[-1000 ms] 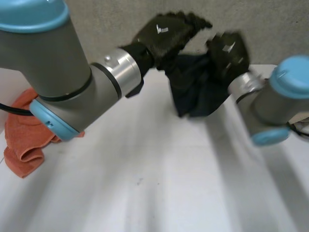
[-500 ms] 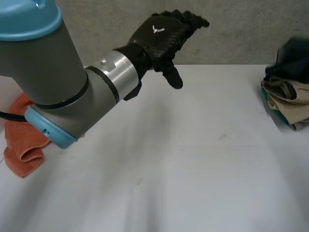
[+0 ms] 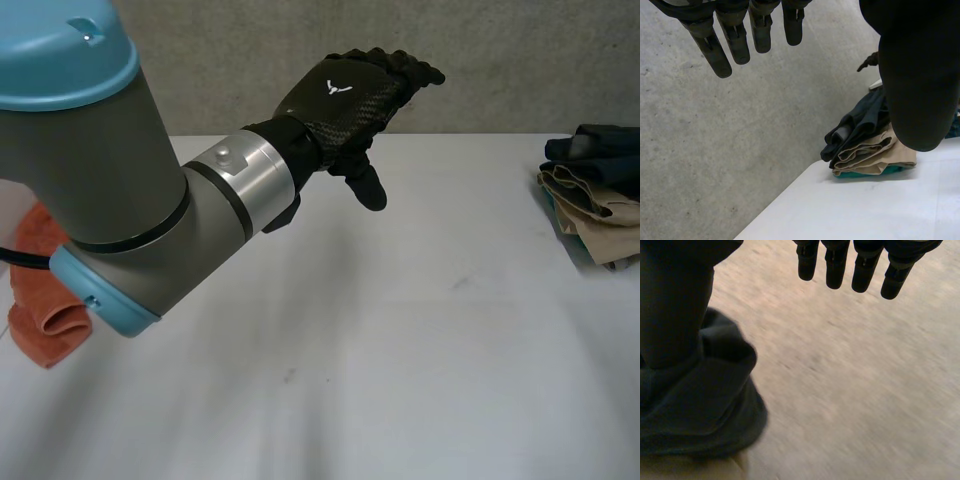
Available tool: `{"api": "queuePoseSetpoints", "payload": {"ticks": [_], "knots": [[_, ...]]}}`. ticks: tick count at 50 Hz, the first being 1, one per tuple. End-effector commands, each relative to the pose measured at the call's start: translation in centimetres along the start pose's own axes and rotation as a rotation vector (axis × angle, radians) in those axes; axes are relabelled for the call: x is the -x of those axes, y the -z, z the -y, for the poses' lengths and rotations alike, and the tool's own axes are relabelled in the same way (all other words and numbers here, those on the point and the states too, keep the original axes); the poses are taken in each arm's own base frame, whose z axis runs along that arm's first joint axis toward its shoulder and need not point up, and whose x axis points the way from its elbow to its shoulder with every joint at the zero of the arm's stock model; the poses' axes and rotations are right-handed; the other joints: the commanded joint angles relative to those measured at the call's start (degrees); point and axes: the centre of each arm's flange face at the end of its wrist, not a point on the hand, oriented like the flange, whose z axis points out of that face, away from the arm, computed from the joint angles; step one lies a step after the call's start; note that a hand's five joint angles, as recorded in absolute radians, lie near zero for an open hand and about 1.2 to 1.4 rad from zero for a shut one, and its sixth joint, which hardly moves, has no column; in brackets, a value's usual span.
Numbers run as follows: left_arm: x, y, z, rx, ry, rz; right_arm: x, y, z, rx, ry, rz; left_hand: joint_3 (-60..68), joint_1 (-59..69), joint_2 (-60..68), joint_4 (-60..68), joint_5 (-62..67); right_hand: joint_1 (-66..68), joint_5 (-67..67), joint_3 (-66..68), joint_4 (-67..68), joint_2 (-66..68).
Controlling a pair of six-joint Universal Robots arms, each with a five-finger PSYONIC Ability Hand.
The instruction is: Fold the laundry.
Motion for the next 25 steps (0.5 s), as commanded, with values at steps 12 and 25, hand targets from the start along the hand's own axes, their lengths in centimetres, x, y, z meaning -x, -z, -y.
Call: {"api": "queuePoseSetpoints", "payload": {"ticks": [12,25], "knots": [[-0.4,1.4,3.2,-0.085,-0.012,0.002,-10.6,4.7,6.6,0.192,0.522,-0.603,-1.78,0.54,-1.39,-1.21,-2.05,-3.01,-2.79,-1.96,-2.01,-2.11],[8.2,3.3,11.2,-0.316,-0.007,0.437,10.3,8.9,17.7,-0.475,0.392,0.003,-1.78,0.54,-1.39,-1.22,-2.05,-3.01,-2.79,-1.96,-2.01,-2.11]]}}
